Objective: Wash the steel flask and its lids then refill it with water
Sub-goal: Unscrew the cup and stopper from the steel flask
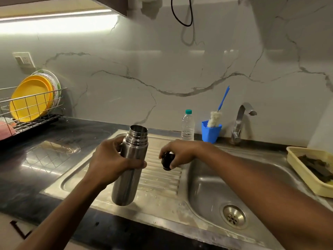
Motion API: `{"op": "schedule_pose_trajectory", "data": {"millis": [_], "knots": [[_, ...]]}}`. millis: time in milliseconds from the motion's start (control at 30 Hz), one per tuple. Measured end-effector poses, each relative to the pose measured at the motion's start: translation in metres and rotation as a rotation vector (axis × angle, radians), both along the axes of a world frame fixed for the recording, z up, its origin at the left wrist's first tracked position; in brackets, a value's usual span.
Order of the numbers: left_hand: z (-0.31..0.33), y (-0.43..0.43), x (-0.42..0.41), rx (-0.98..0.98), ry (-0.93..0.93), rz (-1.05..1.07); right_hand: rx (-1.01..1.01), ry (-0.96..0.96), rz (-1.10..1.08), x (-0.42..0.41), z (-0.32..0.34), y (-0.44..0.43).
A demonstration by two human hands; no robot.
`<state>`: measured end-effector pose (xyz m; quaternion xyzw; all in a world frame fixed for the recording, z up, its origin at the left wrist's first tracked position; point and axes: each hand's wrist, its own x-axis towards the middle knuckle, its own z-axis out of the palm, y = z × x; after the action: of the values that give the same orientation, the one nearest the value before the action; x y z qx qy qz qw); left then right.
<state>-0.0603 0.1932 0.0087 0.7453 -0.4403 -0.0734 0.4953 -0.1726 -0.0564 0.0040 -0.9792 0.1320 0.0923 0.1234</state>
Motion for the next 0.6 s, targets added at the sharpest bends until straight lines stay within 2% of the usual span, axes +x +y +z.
{"op": "schedule_pose_trajectory", "data": {"millis": [233, 367, 600], "knots": [[-0.004, -0.001, 0.002, 0.019, -0.064, 0.038, -0.005, 0.074, -0.007, 0.016, -0.034, 0.0], [-0.003, -0.006, -0.003, 0.065, -0.163, 0.085, -0.017, 0.069, -0.008, 0.011, -0.037, 0.0], [0.008, -0.033, -0.031, 0.123, -0.429, 0.104, 0.051, -0.112, -0.095, -0.051, -0.011, -0.015]]}}
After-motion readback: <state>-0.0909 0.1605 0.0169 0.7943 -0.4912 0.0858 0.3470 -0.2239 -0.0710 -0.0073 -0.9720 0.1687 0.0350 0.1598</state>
